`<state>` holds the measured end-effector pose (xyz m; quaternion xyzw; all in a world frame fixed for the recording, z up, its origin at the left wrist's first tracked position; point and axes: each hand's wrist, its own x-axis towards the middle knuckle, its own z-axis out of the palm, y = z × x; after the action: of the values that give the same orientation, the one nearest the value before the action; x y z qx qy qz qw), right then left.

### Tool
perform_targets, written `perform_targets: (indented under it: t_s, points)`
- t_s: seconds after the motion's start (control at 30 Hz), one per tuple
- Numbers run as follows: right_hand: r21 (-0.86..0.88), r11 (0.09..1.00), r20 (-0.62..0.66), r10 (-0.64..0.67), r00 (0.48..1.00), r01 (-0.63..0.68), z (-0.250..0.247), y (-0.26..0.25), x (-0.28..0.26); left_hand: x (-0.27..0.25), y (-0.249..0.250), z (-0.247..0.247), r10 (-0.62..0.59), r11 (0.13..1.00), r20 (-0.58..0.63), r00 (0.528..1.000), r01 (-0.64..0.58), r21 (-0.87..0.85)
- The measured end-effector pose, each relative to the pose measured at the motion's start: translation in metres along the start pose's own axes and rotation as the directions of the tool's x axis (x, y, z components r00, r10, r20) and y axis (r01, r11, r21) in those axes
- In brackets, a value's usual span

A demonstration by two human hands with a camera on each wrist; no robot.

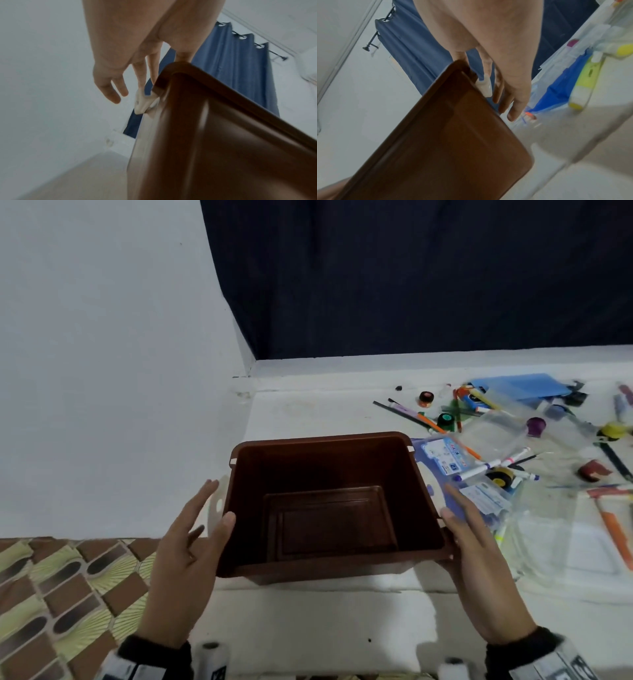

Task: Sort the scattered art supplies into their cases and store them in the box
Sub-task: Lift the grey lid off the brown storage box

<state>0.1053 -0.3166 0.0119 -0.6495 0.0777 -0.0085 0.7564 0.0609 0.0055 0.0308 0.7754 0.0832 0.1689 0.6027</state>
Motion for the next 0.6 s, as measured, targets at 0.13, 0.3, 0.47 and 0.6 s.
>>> perform_targets:
  t_s: [0.13,0.3,0.47,0.6]
  points:
    - [-0.058,0.996,-0.027,-0.074,0.997,0.072,-0.023,-0.021,0.004,-0.002,0.021,0.014,0.167,0.962,0.001,0.986,-0.163,0.220]
    - [-0.075,0.987,-0.054,-0.150,0.987,0.146,-0.068,-0.040,0.013,-0.020,0.065,0.067,0.277,0.948,0.026,0.961,-0.277,0.153]
    - [-0.097,0.987,-0.067,-0.137,0.988,0.130,-0.147,-0.058,0.010,-0.046,0.100,0.152,0.275,0.961,0.088,0.957,-0.270,-0.062]
    - [-0.135,0.982,-0.122,-0.148,0.981,0.132,-0.225,-0.074,0.007,-0.066,0.107,0.231,0.232,0.946,0.125,0.965,-0.193,-0.262]
